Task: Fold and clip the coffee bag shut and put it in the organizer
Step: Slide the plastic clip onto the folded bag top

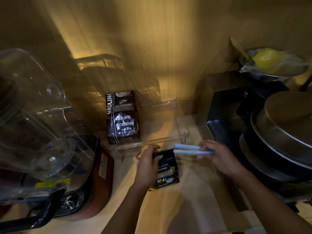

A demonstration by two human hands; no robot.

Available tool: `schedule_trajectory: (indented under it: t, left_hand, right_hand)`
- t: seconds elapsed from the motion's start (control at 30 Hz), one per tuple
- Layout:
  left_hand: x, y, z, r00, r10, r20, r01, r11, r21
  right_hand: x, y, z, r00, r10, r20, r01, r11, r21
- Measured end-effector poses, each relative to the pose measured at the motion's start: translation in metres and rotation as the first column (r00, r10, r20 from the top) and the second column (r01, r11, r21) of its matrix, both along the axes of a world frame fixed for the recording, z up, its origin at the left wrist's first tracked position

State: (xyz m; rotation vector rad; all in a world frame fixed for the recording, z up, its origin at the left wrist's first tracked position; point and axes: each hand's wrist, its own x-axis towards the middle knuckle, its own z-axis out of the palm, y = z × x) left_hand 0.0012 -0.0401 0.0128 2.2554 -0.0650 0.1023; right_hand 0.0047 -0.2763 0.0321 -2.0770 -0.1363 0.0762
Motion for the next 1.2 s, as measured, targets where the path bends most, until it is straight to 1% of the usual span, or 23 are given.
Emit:
schedule_trajectory:
  t: [0.07,0.13,0.27,0.4,0.53,0.73,0.87,1.0,1.13,1.2]
  left_hand:
    - [0.0,-0.002,0.001,0.999,0.015,0.03,-0.016,1.0,0.027]
    - [0.001,-0.004,0.003,0.999,0.004,0.032,-0.006,0.999,0.045]
    - [0.001,-0.005,0.007,0.999,0.001,0.053,-0.005,0.997,0.079]
    - [-0.002,-0.005,0.008,0.997,0.013,0.082,-0.022,0.994,0.111]
    - [-0.003,-0.004,0.008,0.997,0.002,0.083,-0.013,0.992,0.127]
    - [-0.004,-0.002,0.008,0.998,-0.001,0.057,-0.005,0.995,0.099]
    - [-0.005,0.0,0.01,0.997,-0.058,0.046,0.05,0.986,0.157]
    - [-0.007,-0.002,0.011,0.996,-0.064,0.055,0.053,0.983,0.177]
    - [-0.011,-0.004,0.007,0.988,-0.093,0.121,0.059,0.964,0.258]
    - [-0.012,-0.006,0.006,0.987,-0.091,0.132,0.055,0.966,0.252]
  right_hand:
    - [0.0,-0.002,0.0,0.998,0.06,0.0,-0.06,0.99,-0.128]
    - [0.0,-0.002,0.0,0.996,0.084,0.011,-0.08,0.979,-0.186]
    - [0.002,0.009,-0.001,0.993,0.111,0.04,-0.099,0.967,-0.236]
    - [0.005,0.019,-0.002,0.984,0.142,0.107,-0.109,0.958,-0.266]
    - [0.008,0.026,0.0,0.995,0.099,0.008,-0.095,0.972,-0.216]
    - [0.009,0.041,-0.001,0.995,0.074,-0.062,-0.081,0.988,-0.131]
    - [0.01,0.052,-0.004,0.993,0.049,-0.112,-0.058,0.995,-0.087]
    - [0.012,0.063,-0.004,0.984,0.107,-0.145,-0.112,0.993,-0.025]
    - [0.012,0.069,-0.004,0.974,0.167,-0.153,-0.168,0.986,0.005]
    - [0.012,0.066,-0.007,0.972,0.174,-0.157,-0.174,0.985,0.013]
